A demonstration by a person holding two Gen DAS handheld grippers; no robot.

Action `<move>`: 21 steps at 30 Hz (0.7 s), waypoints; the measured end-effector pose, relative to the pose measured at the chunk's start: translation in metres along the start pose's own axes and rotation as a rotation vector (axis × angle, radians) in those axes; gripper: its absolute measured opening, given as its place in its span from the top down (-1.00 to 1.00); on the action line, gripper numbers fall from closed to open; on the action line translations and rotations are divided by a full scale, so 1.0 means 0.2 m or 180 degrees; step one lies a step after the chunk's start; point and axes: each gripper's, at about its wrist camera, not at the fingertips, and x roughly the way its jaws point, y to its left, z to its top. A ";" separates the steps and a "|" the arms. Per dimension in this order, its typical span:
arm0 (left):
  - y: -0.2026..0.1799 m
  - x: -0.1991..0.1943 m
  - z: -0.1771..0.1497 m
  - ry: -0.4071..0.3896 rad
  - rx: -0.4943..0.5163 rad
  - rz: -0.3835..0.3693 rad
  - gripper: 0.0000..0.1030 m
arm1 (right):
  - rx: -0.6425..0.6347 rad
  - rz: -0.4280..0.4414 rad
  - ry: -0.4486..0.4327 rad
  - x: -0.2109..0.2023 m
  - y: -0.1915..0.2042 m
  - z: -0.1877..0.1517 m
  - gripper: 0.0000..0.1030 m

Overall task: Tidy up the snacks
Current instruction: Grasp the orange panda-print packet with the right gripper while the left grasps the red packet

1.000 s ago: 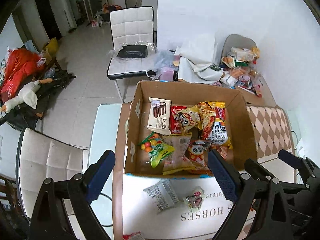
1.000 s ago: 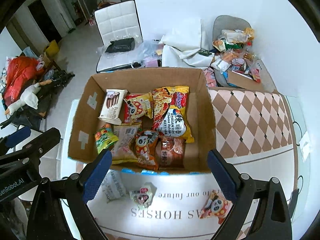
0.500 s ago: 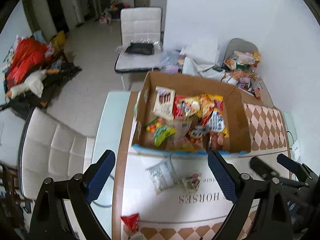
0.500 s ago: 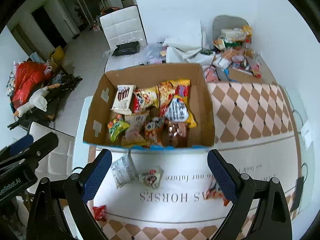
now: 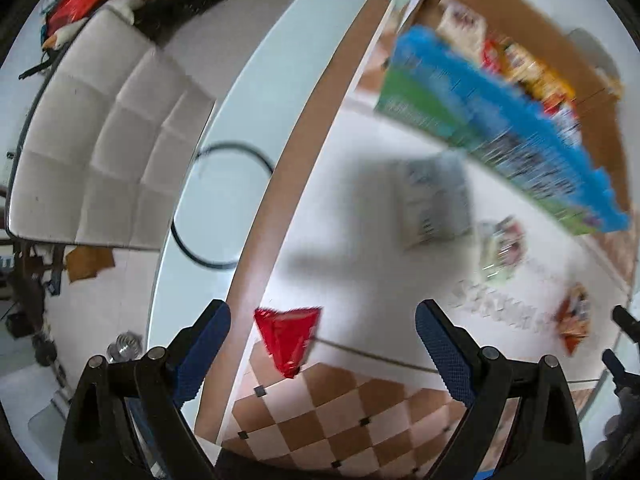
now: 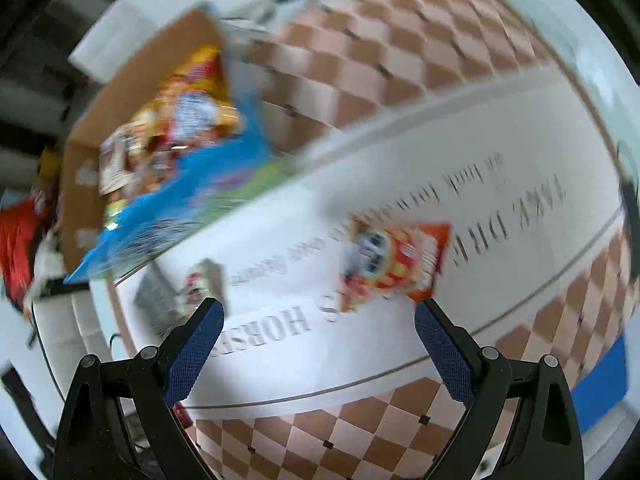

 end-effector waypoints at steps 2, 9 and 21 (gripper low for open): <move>0.02 0.09 -0.03 0.0131 -0.0045 0.0032 -0.84 | 0.0187 -0.0054 0.0088 0.09 -0.10 0.03 -0.91; 0.06 0.21 -0.07 0.0327 -0.0174 0.0028 -0.84 | 0.0454 -0.0194 0.0320 0.36 -0.27 0.14 -0.91; 0.21 0.25 -0.10 0.0471 -0.0406 -0.0085 -0.84 | -0.0079 -0.0257 0.0606 0.57 -0.11 -0.03 -0.33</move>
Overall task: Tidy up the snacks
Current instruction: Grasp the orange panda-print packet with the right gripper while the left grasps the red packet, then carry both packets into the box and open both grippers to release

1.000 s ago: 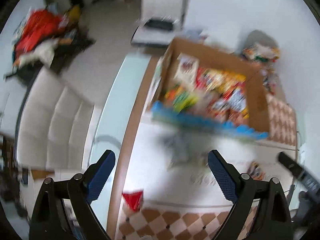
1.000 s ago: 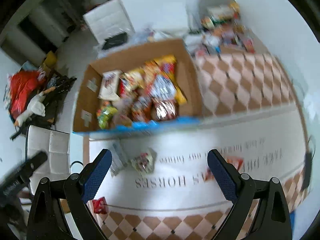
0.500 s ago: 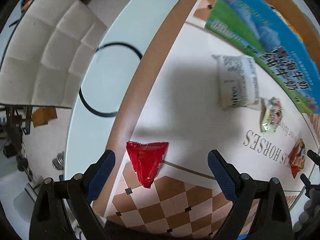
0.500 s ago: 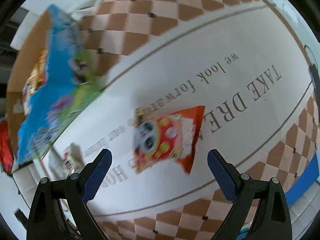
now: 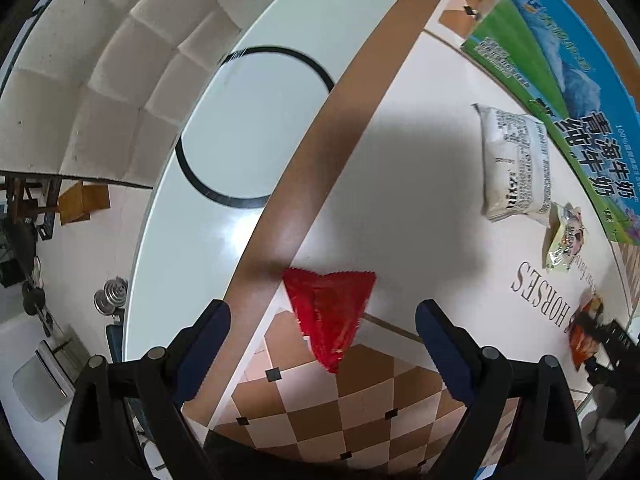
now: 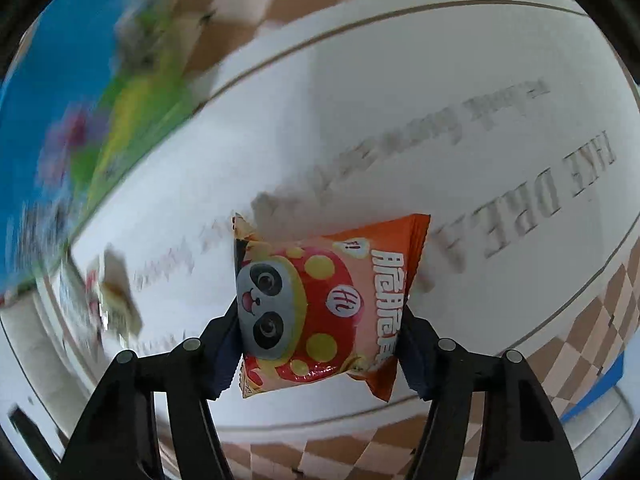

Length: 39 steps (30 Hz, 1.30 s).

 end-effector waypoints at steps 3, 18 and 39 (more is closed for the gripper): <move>0.03 0.05 0.00 0.0068 -0.0011 -0.0004 -0.84 | -0.0294 -0.0023 0.0126 0.06 0.10 -0.13 -0.33; 0.06 0.23 -0.01 0.0139 0.0245 0.0054 0.11 | -0.0869 -0.0217 0.0276 0.21 0.46 -0.45 -0.33; -0.25 -0.29 0.00 -0.0415 0.0822 -0.0527 0.16 | -0.0956 0.0285 -0.0102 -0.28 0.58 -0.49 -0.18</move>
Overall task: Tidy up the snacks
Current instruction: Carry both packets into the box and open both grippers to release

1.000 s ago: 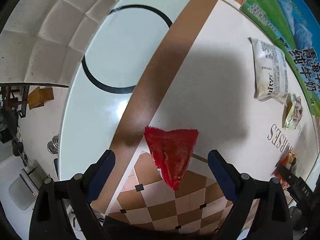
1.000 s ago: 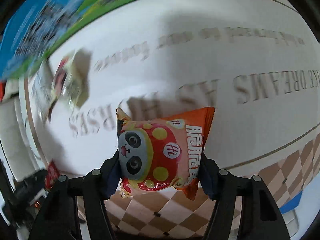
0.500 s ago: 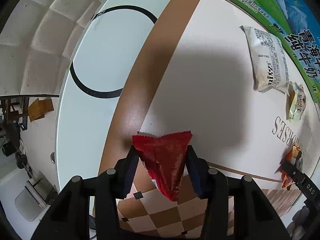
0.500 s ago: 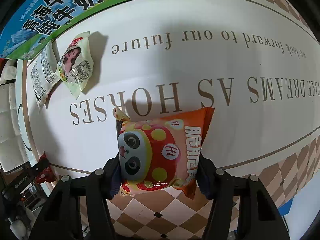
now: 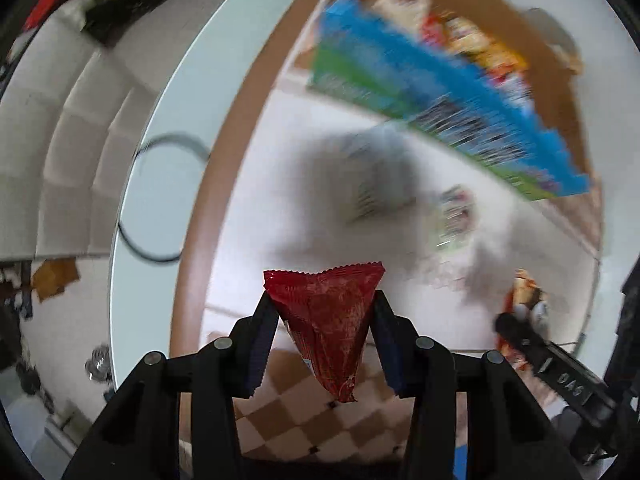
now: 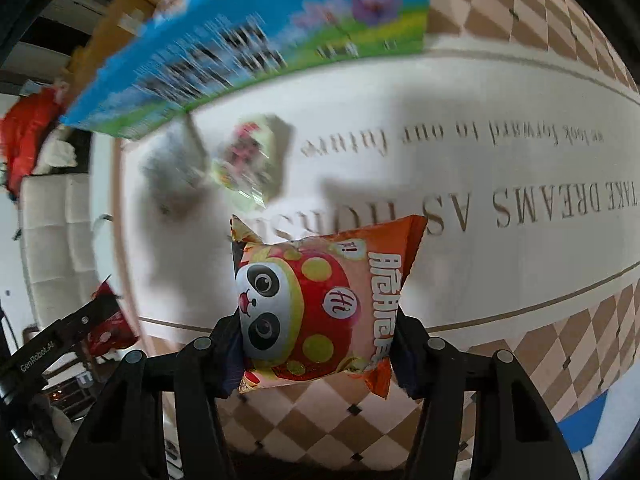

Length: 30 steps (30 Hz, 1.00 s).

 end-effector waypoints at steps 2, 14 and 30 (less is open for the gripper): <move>-0.09 -0.11 0.07 -0.0124 0.0122 -0.0098 0.16 | -0.0022 0.0100 -0.0111 -0.11 0.03 0.04 -0.18; -0.49 -0.47 0.63 -0.0674 0.0591 -0.0081 0.16 | -0.0051 0.0246 -0.0825 -0.69 0.10 0.60 -0.18; -0.44 -0.06 1.05 -0.0008 0.0581 0.0309 0.16 | 0.0090 -0.0146 -0.0537 -0.36 0.03 1.04 -0.19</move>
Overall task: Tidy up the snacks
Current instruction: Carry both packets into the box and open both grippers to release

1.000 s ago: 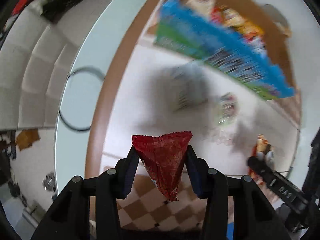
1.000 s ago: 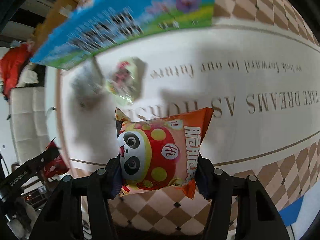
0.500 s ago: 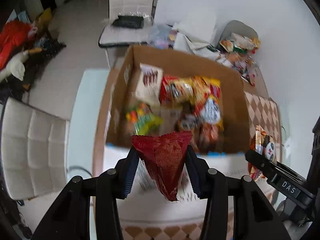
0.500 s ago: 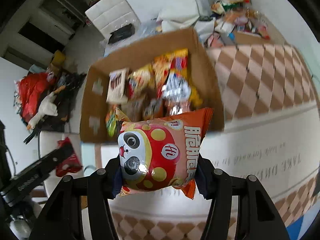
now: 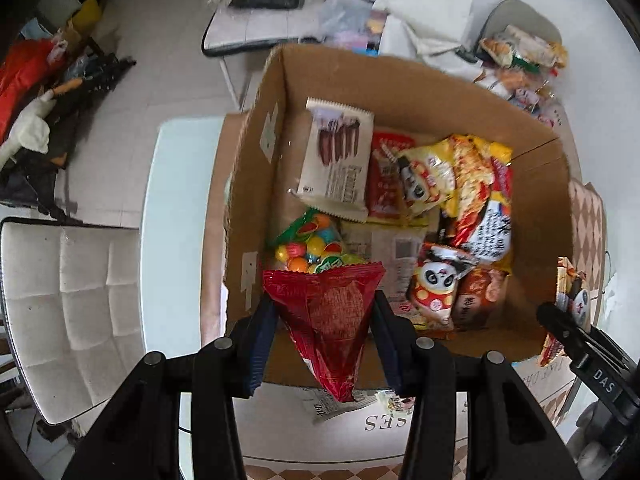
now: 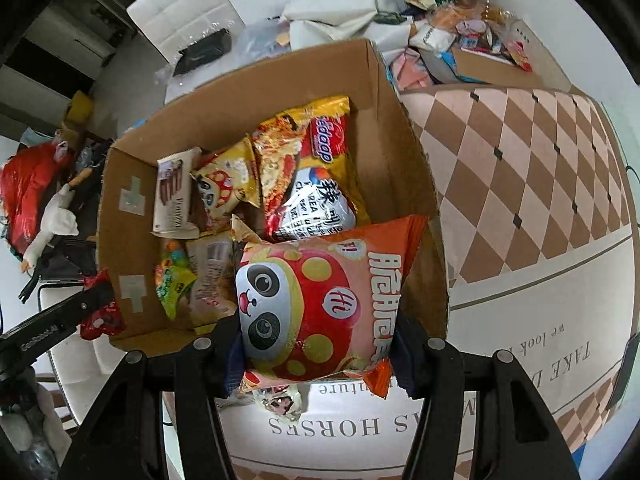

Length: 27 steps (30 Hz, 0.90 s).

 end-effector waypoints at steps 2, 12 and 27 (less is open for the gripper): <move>0.01 0.03 0.00 0.0064 -0.0026 -0.0005 0.15 | 0.0019 -0.0024 0.0043 0.03 -0.01 0.00 -0.19; 0.03 0.14 -0.02 0.0284 -0.0106 0.0036 0.01 | 0.0116 -0.0119 0.0240 0.13 -0.06 -0.01 -0.78; -0.04 -0.14 -0.13 -0.0407 -0.0055 0.0002 -0.34 | -0.0230 -0.0273 -0.0061 -0.05 0.08 -0.05 -0.80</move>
